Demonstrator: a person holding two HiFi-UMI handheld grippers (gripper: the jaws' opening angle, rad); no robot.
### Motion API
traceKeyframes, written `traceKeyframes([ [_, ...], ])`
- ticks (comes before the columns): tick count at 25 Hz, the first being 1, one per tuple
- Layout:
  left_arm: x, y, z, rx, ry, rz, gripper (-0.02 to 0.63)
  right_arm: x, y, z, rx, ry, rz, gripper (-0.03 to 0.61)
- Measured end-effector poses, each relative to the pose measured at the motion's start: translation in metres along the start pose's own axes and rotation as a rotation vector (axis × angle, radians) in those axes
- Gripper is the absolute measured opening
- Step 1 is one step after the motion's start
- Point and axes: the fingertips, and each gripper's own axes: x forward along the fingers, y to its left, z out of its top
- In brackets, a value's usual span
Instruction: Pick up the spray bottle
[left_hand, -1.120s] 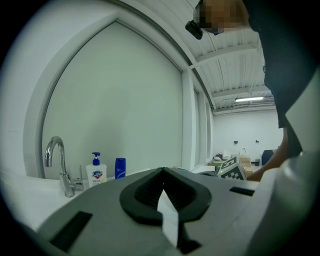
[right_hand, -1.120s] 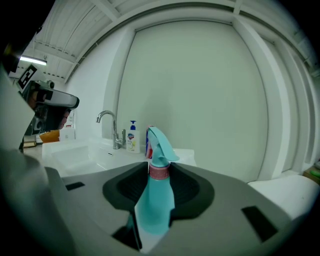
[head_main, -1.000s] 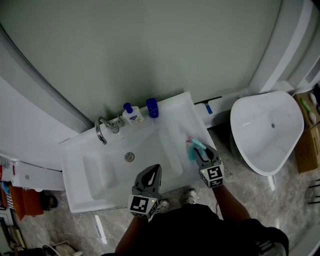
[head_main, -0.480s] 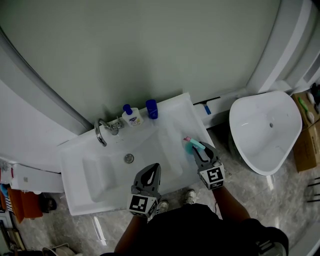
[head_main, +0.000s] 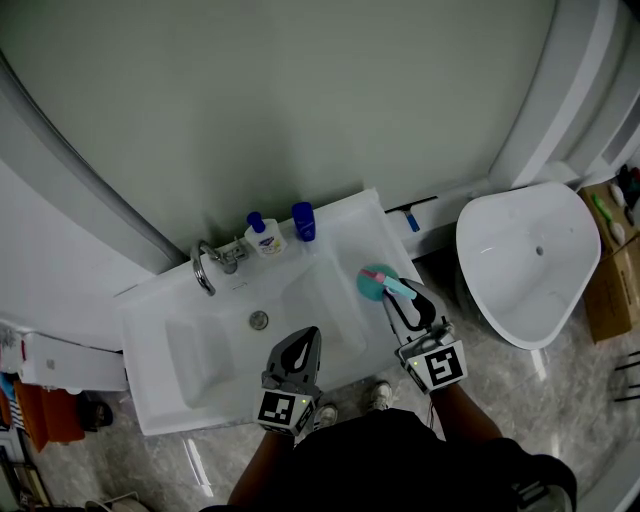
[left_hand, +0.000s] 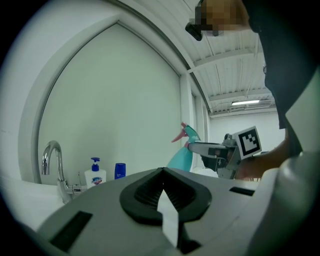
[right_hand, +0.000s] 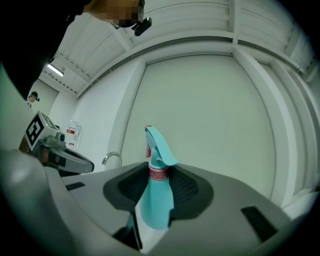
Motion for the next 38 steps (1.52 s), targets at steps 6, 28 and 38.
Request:
traceKeyframes([
  [6, -0.009, -0.001, 0.009, 0.01, -0.01, -0.004, -0.003, -0.011, 0.015, 0.049, -0.005, -0.098, 0.017, 0.129],
  [28, -0.03, -0.001, 0.049, 0.045, -0.09, 0.001, -0.003, -0.038, 0.044, 0.081, -0.082, -0.133, -0.003, 0.129],
  [38, -0.034, -0.002, 0.047, 0.051, -0.073, -0.002, -0.003, -0.037, 0.043, 0.078, -0.076, -0.131, -0.007, 0.129],
])
